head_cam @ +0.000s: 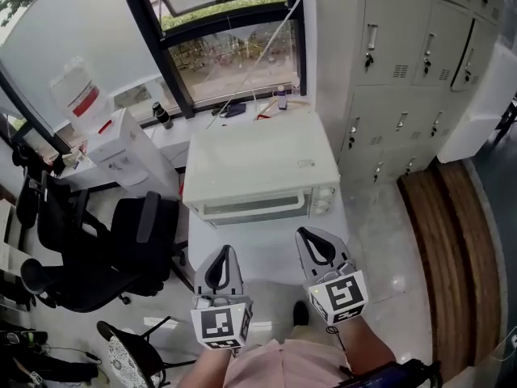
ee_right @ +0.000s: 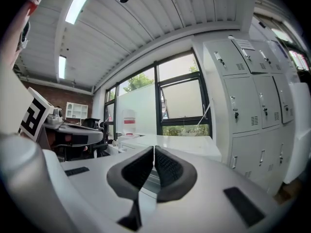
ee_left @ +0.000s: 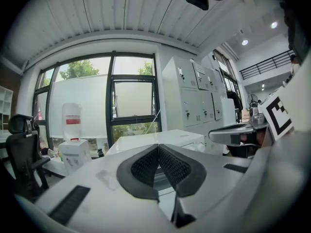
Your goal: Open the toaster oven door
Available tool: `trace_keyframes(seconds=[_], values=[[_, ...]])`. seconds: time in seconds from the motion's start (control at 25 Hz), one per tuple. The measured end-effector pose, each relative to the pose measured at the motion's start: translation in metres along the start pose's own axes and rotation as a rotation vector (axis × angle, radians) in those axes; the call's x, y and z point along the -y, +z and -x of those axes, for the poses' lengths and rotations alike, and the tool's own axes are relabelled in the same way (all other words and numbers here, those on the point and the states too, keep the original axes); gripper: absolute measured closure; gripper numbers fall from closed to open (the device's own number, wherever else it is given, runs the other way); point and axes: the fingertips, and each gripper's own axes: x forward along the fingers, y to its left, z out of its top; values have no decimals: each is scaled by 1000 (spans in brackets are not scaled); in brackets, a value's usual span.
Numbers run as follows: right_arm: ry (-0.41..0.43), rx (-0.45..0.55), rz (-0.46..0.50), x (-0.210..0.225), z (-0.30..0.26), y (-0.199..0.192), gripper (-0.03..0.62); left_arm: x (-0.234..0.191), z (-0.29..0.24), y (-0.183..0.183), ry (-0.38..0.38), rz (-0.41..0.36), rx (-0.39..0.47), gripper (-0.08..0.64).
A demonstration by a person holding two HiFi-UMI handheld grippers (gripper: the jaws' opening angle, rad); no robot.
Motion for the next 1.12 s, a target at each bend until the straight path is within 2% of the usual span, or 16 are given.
trace_keyframes(seconds=[0.24, 0.6, 0.84, 1.12], values=[[66, 14, 23, 19, -30, 12, 578, -6, -23, 9, 61, -2, 5, 546], [140, 25, 75, 12, -75, 27, 565, -42, -36, 9, 145, 30, 15, 546], [146, 23, 119, -3, -100, 37, 552, -73, -44, 12, 150, 50, 37, 546], [115, 17, 154, -14, -113, 41, 526, -97, -52, 21, 111, 53, 76, 546]])
